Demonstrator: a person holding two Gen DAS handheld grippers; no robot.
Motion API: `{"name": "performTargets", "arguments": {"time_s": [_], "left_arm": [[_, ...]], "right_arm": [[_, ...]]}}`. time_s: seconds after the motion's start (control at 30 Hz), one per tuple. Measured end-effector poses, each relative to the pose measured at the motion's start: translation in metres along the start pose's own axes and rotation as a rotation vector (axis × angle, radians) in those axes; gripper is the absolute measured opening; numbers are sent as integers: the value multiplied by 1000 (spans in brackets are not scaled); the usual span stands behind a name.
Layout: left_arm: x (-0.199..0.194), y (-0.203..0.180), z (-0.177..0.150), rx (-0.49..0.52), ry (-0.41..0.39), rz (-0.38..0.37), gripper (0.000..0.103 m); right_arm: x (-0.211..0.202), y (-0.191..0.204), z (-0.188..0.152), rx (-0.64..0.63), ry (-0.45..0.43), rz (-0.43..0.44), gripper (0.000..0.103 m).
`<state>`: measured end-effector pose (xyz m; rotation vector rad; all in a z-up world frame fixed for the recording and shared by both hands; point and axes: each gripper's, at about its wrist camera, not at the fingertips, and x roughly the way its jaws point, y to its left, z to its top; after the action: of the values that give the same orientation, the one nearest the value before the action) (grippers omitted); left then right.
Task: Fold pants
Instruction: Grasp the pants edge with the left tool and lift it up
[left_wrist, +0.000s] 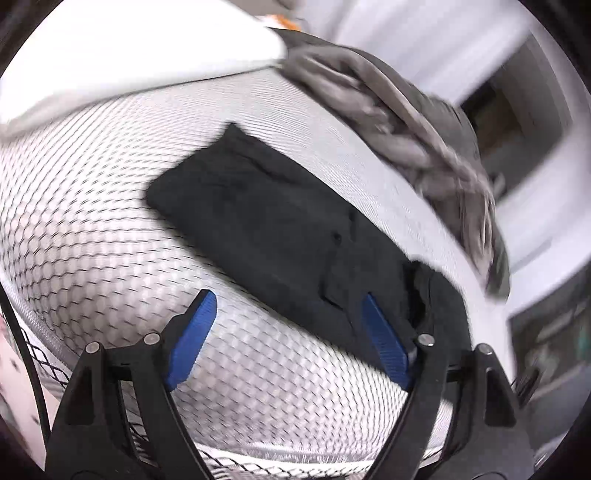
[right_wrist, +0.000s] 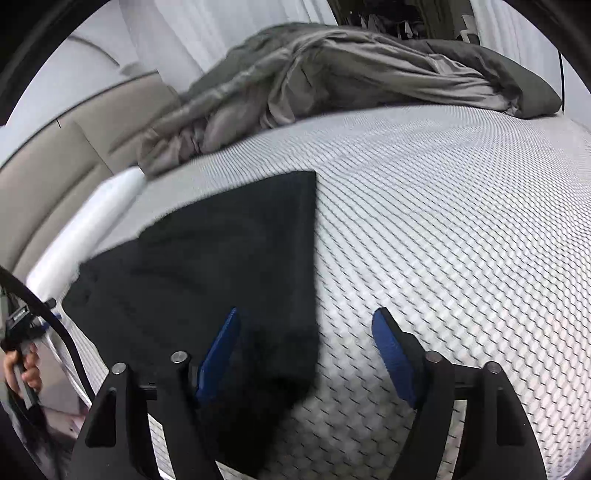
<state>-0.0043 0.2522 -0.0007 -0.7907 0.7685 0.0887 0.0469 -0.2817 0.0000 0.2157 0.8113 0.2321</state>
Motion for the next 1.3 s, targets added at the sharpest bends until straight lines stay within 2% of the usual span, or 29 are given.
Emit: {"name": "performTargets", "arguments": {"time_s": [0.1, 0.13, 0.2, 0.27, 0.3, 0.37, 0.43, 0.47, 0.57, 0.63, 0.7, 0.77, 0.83, 0.9, 0.93, 1.0, 1.03, 1.07, 1.1, 1.17, 1.23, 1.3], "left_arm": [[23, 23, 12, -82, 12, 44, 81], [31, 29, 17, -118, 1, 49, 80], [35, 26, 22, -115, -45, 90, 75], [39, 15, 29, -55, -70, 186, 31], [41, 10, 31, -26, -77, 244, 24], [42, 2, 31, -15, -130, 256, 14], [32, -17, 29, 58, -185, 286, 12], [20, -34, 27, 123, -238, 293, 11], [-14, -99, 15, 286, -334, 257, 10], [-36, -150, 2, 386, -388, 179, 9], [-47, -199, -13, 456, -388, 83, 9], [-48, -249, -36, 551, -346, -8, 4], [-39, -294, -59, 619, -270, -103, 4], [-18, -337, -95, 679, -157, -231, 4], [-9, -347, -108, 697, -106, -266, 5], [33, -373, -152, 786, 116, -324, 13], [52, -378, -175, 822, 222, -341, 27], [72, -379, -204, 879, 354, -361, 32], [80, -377, -224, 910, 416, -369, 32], [82, -369, -254, 986, 464, -371, 32], [69, -368, -257, 1040, 459, -404, 32], [54, -372, -241, 1046, 401, -433, 35]], "right_arm": [[4, 12, 3, -16, 8, 28, 79], [8, 3, 15, -24, 8, 32, 79], [9, 10, 14, -47, 11, 38, 80], [9, 17, 11, -70, 6, 30, 80], [11, 20, 11, -83, 6, 27, 80], [19, 22, 10, -103, 11, 10, 80], [20, 22, 9, -115, 13, -1, 80], [19, 22, 8, -121, 7, -10, 80], [9, 15, 6, -141, -14, -33, 80], [-2, 13, 6, -161, -34, -43, 80], [-14, 11, 8, -172, -63, -42, 80], [-28, 4, 13, -166, -108, -45, 80], [-38, -9, 17, -129, -137, -39, 82], [-45, -23, 21, -91, -154, -42, 82], [-50, -34, 21, -67, -165, -54, 82], [-55, -49, 23, -31, -171, -73, 82], [-57, -56, 23, -13, -172, -81, 82], [-59, -63, 22, 6, -172, -87, 82], [-61, -70, 22, 23, -173, -91, 82], [-61, -78, 22, 48, -166, -81, 82], [-60, -82, 23, 65, -151, -56, 82], [-56, -80, 25, 70, -131, -12, 82]]}}
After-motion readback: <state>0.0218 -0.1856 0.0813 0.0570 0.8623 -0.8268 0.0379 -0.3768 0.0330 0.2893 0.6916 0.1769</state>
